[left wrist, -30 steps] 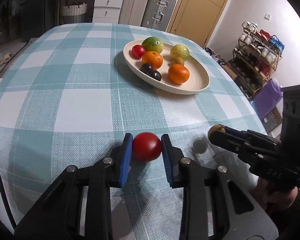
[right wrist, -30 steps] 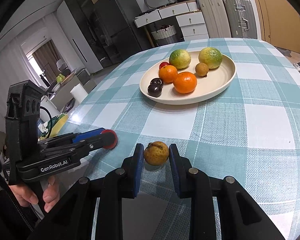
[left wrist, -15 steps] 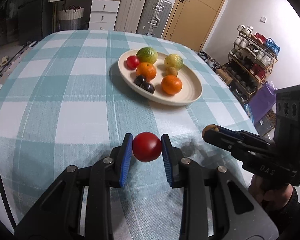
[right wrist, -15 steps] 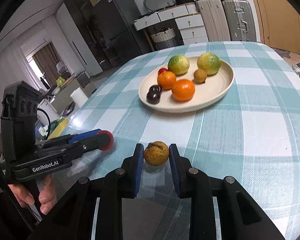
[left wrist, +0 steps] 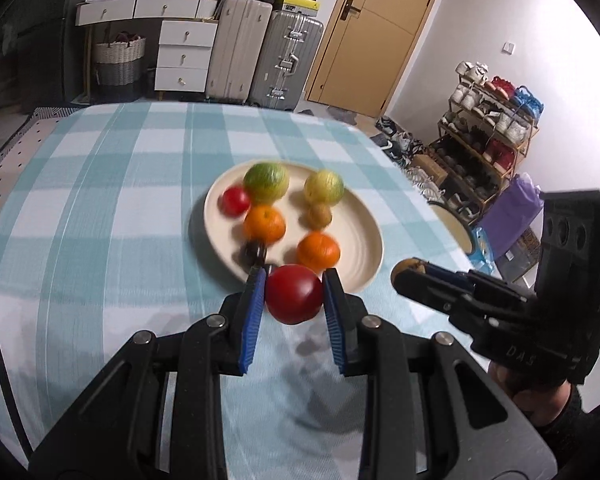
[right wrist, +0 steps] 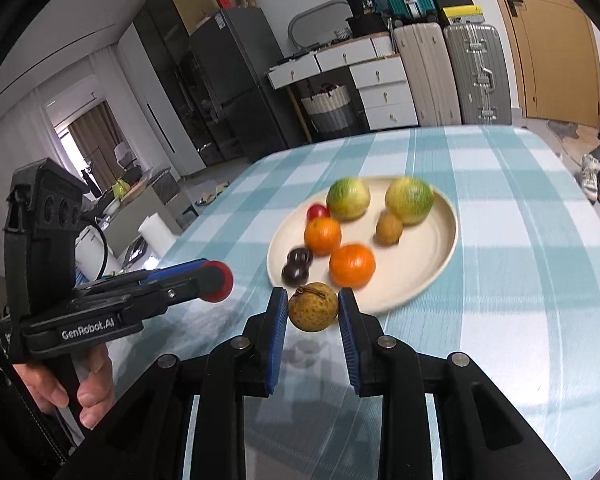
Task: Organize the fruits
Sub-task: 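Lift the tomato and pear and carry both toward the plate, then lower the tomato and pear onto the plate and open both grippers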
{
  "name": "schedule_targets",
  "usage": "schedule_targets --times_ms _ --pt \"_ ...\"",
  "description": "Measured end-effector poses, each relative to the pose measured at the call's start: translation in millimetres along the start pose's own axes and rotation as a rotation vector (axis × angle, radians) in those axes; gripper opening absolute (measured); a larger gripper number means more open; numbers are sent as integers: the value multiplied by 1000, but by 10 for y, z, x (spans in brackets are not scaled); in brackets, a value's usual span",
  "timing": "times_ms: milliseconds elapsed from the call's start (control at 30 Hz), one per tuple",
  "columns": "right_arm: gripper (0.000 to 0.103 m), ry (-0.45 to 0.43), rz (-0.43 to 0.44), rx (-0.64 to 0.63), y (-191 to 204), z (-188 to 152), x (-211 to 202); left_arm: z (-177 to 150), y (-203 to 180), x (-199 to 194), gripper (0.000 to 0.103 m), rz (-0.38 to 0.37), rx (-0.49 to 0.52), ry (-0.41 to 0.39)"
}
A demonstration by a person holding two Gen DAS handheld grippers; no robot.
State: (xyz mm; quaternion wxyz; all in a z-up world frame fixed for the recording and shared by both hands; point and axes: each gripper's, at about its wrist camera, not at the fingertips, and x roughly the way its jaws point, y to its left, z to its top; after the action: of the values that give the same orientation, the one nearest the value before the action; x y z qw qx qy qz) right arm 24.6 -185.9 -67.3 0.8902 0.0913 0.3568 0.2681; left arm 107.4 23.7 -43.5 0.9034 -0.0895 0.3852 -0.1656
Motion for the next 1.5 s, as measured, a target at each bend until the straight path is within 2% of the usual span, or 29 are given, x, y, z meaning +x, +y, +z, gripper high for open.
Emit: schedule_targets --times_ms 300,500,567,900,1233,1333,1433,1500 --pt "26 -19 -36 8 -157 299 170 510 -38 436 26 -41 -2 35" --pt "26 -2 -69 41 -315 380 314 724 -6 820 26 -95 -36 82" --pt "26 2 -73 48 -365 401 362 769 -24 922 26 -89 -25 87" --pt "26 31 -77 67 -513 426 568 823 -35 1306 26 -87 -17 134" --pt "26 41 -70 77 -584 423 663 816 -21 1461 26 -80 -20 144" --pt "27 57 -74 72 -581 424 697 817 -17 1484 26 -52 -24 154" --pt "36 49 -91 77 -590 417 691 829 -28 1466 27 -63 -20 151" --pt "49 29 -80 88 -605 415 656 843 -45 1422 30 -68 -10 138"
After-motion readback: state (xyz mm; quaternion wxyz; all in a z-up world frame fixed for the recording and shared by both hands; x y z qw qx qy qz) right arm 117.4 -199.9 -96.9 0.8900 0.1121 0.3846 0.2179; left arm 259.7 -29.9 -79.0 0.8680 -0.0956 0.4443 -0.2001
